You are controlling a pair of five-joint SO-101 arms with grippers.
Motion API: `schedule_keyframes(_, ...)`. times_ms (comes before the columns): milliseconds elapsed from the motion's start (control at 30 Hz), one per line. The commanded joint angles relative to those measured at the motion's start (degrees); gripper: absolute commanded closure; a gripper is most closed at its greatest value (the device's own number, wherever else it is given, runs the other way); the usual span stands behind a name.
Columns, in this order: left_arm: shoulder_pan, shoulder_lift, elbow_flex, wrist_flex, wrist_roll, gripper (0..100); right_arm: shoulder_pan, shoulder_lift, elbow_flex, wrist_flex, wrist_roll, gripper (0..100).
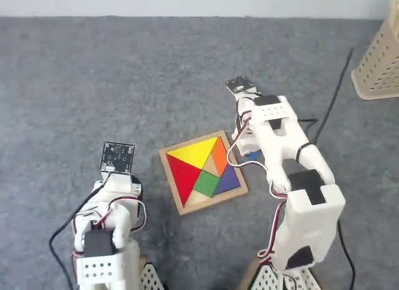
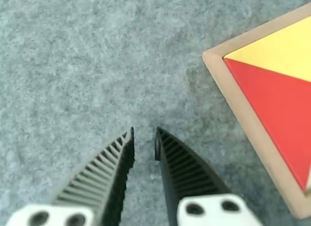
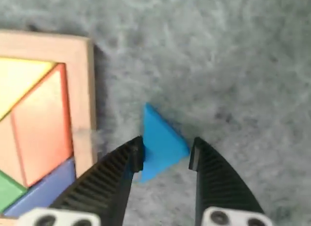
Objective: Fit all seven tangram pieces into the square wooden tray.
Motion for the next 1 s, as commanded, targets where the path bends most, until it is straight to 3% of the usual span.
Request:
schedule_keyframes(0,0.2,-1.3,-0.5,0.2,0.5,93,1.8,-0.3,-2.1,0.1,-0.8,88.7)
schedule_keyframes(400,0.2,-1.3,-0.5,0.2,0.5,93,2.0,-1.8,-1.8,-0.3,1.9,92.6)
schedule_keyframes(767,0.2,-1.3,-0.5,0.2,0.5,93,1.3,-16.9,7.3,-0.8,5.5,92.6)
schedule_keyframes(867,0.2,-1.3,-0.5,0.2,0.5,93,-1.6,-22.5,10.1,-0.7,10.3,92.6)
schedule_keyframes(967,0.2,-1.3,-0.5,0.2,0.5,93,-9.3,-28.1,15.8,-0.7,16.3,92.6)
